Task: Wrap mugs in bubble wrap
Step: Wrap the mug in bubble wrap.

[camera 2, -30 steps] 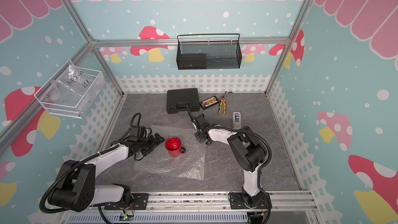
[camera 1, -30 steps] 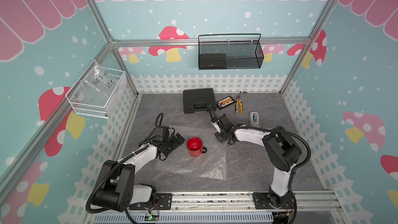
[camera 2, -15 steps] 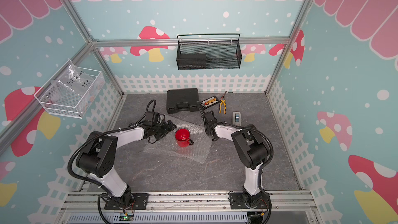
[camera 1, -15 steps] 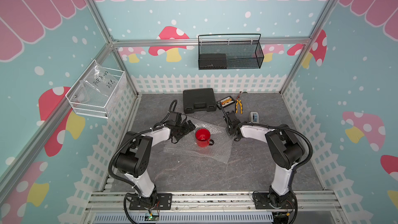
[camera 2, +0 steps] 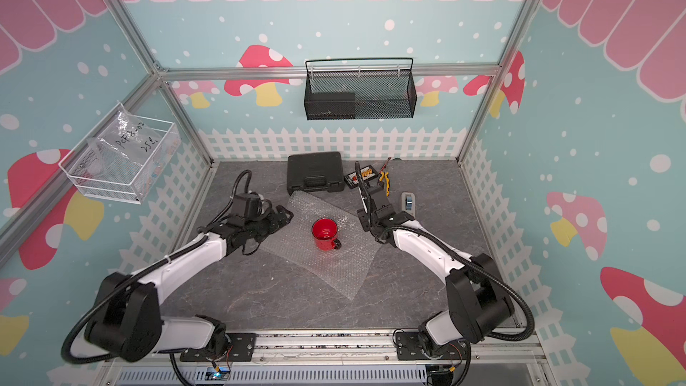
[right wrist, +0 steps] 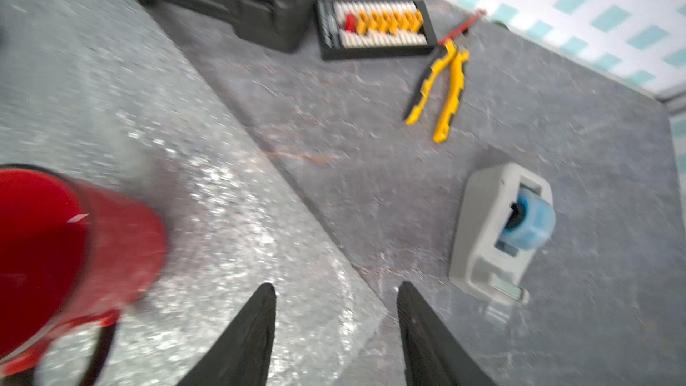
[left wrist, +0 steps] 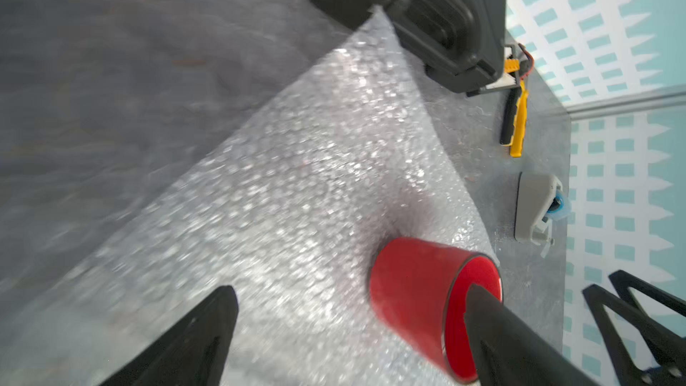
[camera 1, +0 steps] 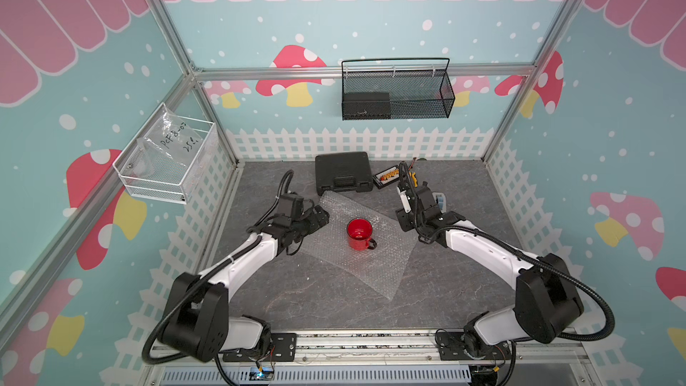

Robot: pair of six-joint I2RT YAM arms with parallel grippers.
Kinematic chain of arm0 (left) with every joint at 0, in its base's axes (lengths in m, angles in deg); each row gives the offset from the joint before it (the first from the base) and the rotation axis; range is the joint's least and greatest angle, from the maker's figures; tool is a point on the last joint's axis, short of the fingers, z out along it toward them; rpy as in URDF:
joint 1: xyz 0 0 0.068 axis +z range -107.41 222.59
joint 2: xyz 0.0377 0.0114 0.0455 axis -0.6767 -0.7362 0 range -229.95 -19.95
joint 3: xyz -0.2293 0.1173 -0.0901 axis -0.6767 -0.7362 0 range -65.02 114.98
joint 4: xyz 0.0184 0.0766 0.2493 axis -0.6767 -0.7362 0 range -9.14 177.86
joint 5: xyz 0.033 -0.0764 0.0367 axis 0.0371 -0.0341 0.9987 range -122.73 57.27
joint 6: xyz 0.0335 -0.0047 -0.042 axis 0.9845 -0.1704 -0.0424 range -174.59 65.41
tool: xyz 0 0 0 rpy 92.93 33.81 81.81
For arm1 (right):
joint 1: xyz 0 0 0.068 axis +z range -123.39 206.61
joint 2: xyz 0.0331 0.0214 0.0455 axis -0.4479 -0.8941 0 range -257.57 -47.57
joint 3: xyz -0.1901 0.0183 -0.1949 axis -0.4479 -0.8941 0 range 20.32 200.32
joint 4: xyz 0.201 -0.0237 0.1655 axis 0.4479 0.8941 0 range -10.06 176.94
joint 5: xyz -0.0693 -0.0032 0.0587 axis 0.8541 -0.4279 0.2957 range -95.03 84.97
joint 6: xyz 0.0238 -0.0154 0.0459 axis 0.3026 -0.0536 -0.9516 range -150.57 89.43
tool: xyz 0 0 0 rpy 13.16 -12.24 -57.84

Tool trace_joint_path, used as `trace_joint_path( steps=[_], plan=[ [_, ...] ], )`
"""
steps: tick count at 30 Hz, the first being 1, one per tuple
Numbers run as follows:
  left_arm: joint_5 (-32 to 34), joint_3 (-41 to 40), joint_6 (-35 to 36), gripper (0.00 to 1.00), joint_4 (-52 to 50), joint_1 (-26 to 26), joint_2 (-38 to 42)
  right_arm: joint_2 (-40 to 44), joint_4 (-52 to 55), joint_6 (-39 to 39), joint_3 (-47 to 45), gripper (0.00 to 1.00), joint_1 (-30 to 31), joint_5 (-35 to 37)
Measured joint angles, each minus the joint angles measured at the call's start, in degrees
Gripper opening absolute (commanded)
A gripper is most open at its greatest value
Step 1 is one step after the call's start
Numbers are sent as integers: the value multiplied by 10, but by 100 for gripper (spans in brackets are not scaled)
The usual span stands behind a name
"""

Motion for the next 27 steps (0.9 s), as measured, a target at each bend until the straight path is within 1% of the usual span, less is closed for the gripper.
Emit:
trace_joint_path(
  steps=[3, 6, 9, 12, 15, 18, 19, 20, 22, 24, 27],
  plan=[
    [14, -94, -34, 93, -30, 47, 95, 2, -22, 4, -11, 65, 28, -35],
    [25, -152, -62, 92, -58, 58, 146, -5, -31, 9, -27, 68, 51, -59],
    [25, -167, -85, 88, -58, 59, 143, -17, -37, 12, -29, 69, 62, -77],
    [19, -166, -103, 80, -28, 59, 100, -29, -44, 17, -29, 69, 72, -89],
    [14, -165, -118, 69, 11, 59, 42, -38, -51, 19, -29, 69, 82, -99],
    [9, -157, -124, 58, 58, 60, 4, -41, -58, 20, -32, 69, 89, -106],
    [7, -155, -126, 52, 70, 60, -6, -41, -60, 20, -34, 69, 91, -107],
    [6, -155, -126, 44, 81, 60, -15, -41, -63, 20, -36, 69, 92, -110],
    [4, -155, -127, 34, 93, 60, -25, -41, -67, 20, -41, 69, 94, -112],
    [4, -161, -126, 21, 101, 59, -28, -41, -67, 20, -46, 69, 94, -112],
    [7, -188, -122, 7, 126, 60, -17, -41, -69, 19, -49, 69, 94, -114]
  ],
)
